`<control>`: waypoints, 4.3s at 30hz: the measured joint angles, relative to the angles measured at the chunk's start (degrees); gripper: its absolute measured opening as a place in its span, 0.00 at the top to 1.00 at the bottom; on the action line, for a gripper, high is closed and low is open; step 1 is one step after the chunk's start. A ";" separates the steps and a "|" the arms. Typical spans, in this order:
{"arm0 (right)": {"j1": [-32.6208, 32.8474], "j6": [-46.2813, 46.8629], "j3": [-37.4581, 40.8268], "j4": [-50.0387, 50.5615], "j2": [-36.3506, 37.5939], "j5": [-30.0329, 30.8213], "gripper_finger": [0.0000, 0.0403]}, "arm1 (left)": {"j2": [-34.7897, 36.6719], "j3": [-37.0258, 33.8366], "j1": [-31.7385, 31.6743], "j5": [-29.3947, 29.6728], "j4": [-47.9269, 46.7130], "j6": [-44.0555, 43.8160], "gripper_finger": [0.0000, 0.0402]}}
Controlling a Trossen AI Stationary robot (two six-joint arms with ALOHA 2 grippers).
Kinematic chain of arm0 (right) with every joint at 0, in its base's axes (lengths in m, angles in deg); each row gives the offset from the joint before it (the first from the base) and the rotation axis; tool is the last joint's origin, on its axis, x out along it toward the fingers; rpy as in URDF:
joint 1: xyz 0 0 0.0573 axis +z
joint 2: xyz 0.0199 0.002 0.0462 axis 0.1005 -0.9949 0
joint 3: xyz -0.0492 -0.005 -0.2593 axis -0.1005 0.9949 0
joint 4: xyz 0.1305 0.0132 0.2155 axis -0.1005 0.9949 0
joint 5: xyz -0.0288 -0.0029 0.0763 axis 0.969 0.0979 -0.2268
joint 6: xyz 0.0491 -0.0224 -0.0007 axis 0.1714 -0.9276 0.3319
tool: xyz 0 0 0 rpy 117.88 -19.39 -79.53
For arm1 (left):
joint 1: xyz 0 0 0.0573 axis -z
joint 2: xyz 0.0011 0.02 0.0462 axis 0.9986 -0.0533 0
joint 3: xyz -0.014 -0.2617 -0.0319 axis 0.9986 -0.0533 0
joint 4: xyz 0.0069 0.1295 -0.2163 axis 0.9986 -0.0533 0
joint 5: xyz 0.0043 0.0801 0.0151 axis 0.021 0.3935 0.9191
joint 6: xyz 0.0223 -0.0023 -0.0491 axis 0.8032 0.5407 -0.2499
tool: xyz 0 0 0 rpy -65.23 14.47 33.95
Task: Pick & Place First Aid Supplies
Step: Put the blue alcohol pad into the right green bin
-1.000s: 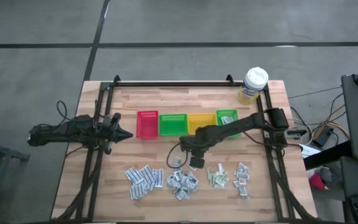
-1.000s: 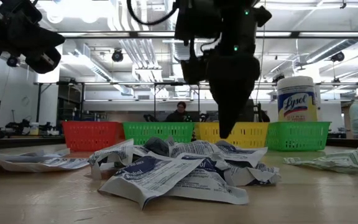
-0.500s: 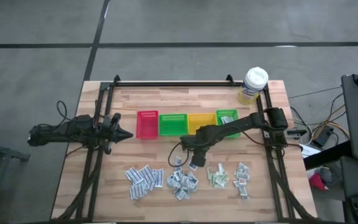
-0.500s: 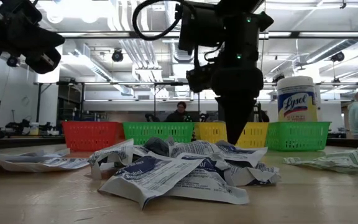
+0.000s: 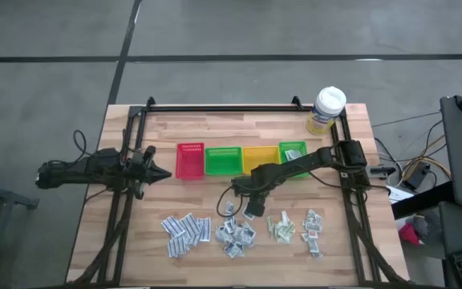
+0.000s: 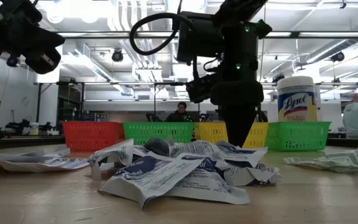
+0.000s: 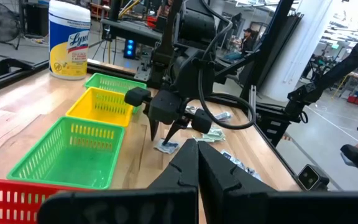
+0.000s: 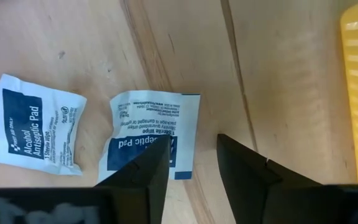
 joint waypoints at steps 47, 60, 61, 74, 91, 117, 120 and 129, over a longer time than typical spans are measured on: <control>0.04 -0.64 0.29 -0.15 0.71 2.90 0.98 | 0.00 0.00 -0.02 0.00 0.01 -0.46 1.00; -0.07 -1.77 0.40 0.30 2.15 3.33 0.98 | 0.00 0.00 0.00 0.00 0.00 -0.46 1.00; -0.06 -1.77 0.40 0.44 2.48 3.33 0.98 | 0.02 0.00 -0.02 0.00 0.01 -0.46 1.00; 0.01 -1.55 0.36 2.28 9.20 3.18 0.98 | 0.02 -0.01 -0.01 0.00 0.00 -0.44 1.00; 0.02 4.56 0.23 14.38 16.34 3.78 0.98 | 0.02 0.00 0.00 0.00 0.00 -0.09 1.00; -10.08 10.73 2.09 33.32 18.24 18.09 0.98 | 0.02 -0.01 -0.02 0.00 0.00 -0.13 1.00; -12.51 10.83 3.55 33.22 18.97 18.11 0.98 | 0.02 0.00 0.00 0.00 -0.02 -0.13 1.00; -18.65 10.82 8.65 27.91 19.27 17.55 0.98 | 0.02 -0.02 -0.02 0.00 -0.02 -0.17 1.00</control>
